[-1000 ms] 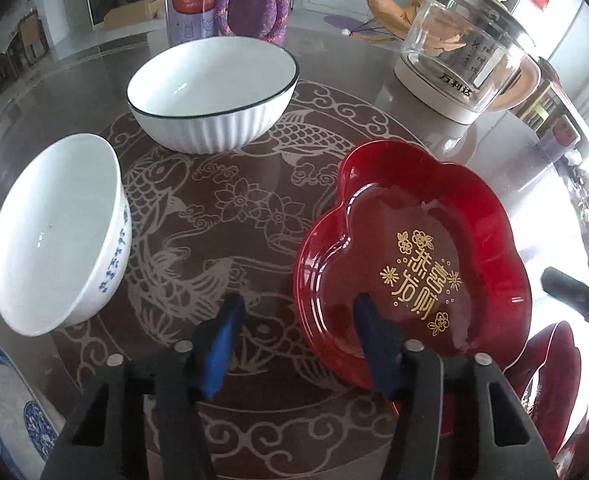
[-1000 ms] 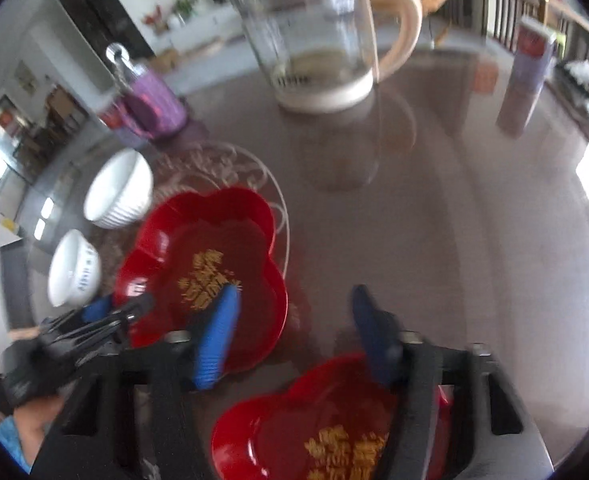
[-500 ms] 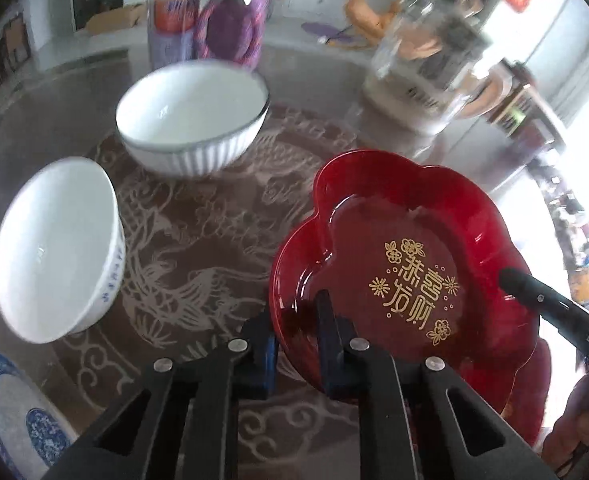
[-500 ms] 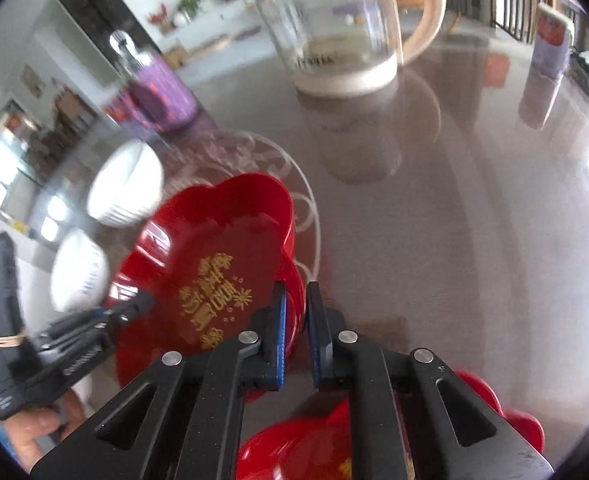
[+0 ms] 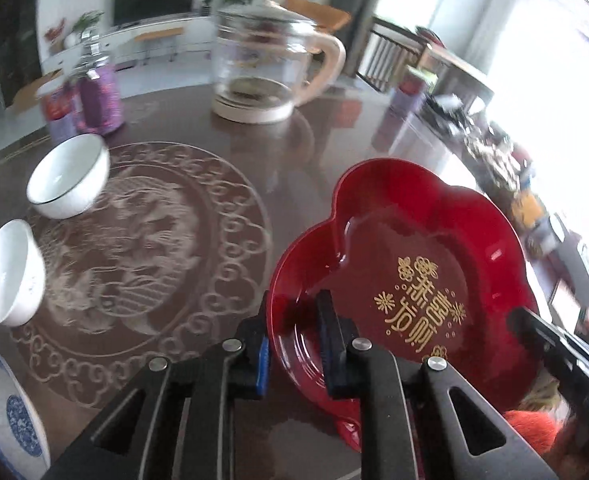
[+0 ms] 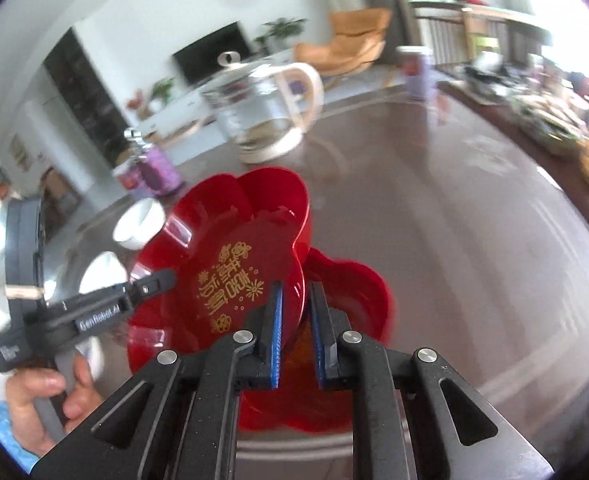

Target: Organize plates and bowls

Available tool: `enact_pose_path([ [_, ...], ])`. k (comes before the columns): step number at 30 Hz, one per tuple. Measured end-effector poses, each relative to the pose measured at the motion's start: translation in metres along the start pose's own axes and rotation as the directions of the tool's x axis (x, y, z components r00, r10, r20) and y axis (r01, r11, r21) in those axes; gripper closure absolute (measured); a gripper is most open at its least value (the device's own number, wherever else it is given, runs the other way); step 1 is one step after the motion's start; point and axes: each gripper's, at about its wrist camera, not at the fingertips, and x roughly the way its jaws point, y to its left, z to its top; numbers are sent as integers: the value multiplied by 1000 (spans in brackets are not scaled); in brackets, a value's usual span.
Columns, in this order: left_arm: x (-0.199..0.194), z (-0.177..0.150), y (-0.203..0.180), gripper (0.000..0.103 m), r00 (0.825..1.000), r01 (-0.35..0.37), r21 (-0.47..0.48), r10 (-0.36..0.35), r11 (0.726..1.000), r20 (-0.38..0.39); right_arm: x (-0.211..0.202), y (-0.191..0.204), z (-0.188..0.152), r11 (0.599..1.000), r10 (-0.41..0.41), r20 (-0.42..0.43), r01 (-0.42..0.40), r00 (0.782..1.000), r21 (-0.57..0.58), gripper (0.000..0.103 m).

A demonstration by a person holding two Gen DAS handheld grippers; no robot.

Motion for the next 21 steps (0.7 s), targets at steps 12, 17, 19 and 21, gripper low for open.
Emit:
enact_pose_path([
  [12, 2, -1, -4, 23, 988, -152, 89, 148, 984, 47, -28, -21, -58, 997, -70, 240, 62, 968, 42, 40],
  [17, -22, 8, 30, 16, 989, -123, 21, 121, 992, 90, -40, -45, -61, 988, -110, 287, 72, 952, 139, 36],
  [19, -15, 10, 46, 17, 997, -57, -34, 59, 998, 45, -37, -57, -61, 980, -99, 273, 46, 957, 194, 36],
  [21, -7, 6, 55, 17, 1000, -14, -86, 16, 996, 12, -31, -66, -63, 973, -71, 244, 14, 967, 229, 36],
])
